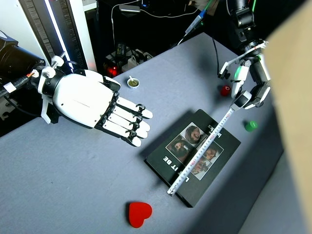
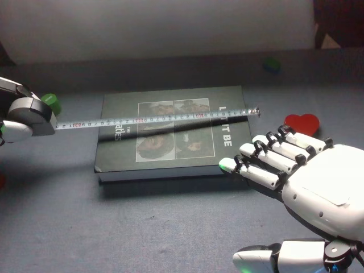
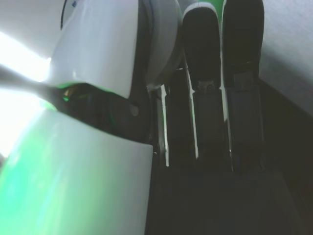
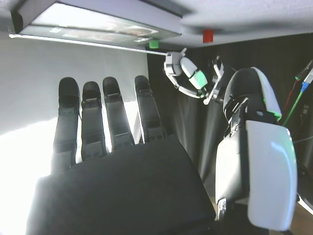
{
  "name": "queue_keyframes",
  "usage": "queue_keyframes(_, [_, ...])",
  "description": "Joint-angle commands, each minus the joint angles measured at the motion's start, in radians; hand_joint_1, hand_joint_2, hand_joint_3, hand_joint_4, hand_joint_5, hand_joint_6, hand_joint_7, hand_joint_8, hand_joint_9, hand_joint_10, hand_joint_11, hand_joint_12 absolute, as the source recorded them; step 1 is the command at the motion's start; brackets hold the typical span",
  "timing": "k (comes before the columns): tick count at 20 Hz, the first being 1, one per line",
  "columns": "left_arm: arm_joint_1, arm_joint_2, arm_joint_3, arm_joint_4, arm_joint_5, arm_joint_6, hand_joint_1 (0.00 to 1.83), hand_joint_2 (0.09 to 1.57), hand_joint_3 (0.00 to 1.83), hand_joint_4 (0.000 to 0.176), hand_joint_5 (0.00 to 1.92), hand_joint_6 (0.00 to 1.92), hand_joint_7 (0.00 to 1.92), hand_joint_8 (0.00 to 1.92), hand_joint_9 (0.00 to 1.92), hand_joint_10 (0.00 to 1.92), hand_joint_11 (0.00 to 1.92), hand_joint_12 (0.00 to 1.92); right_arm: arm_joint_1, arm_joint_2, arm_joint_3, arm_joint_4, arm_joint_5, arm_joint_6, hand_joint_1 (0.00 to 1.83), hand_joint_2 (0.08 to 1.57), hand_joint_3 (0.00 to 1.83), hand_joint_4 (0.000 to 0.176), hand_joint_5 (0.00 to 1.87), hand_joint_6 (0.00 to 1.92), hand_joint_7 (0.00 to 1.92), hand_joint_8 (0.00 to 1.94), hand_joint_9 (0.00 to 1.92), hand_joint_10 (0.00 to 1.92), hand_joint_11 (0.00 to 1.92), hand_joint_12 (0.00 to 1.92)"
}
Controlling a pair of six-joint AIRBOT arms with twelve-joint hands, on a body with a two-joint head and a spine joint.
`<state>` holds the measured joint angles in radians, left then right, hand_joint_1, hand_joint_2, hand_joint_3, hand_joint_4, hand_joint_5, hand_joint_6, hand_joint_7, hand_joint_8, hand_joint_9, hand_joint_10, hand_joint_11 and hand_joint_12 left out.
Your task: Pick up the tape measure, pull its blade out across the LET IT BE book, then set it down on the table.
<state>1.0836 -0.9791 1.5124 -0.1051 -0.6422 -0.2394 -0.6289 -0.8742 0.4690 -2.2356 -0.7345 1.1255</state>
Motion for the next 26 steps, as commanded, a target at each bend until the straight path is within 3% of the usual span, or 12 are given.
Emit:
queue_keyframes(1, [-0.003, 0.0, 0.013, -0.025, -0.116, -0.023, 1.38, 1.1, 0.0, 0.0, 0.96, 0.87, 0.96, 0.95, 1.03, 1.14, 1.04, 0.99, 0.001, 0.0, -0.005, -0.063, -0.069, 0.006, 0.0, 1.03, 0.0, 0.121, 0.0, 0.0, 0.0, 0.0, 0.02, 0.0, 0.0, 0.48])
queue_keyframes(14, [0.018, -0.019, 0.068, 0.007, -0.144, -0.059, 1.38, 1.1, 0.0, 0.0, 0.95, 0.87, 0.97, 0.95, 1.03, 1.14, 1.03, 0.98, -0.002, -0.001, -0.005, -0.066, -0.073, 0.006, 0.0, 1.01, 0.0, 0.121, 0.01, 0.0, 0.01, 0.0, 0.04, 0.0, 0.0, 0.47])
queue_keyframes(26, [0.042, -0.021, 0.059, 0.007, -0.16, -0.075, 1.38, 1.1, 0.0, 0.0, 0.95, 0.86, 0.96, 0.95, 1.02, 1.15, 1.03, 0.99, -0.005, -0.001, -0.005, -0.068, -0.076, 0.006, 0.0, 1.01, 0.0, 0.12, 0.01, 0.0, 0.02, 0.0, 0.04, 0.0, 0.0, 0.47])
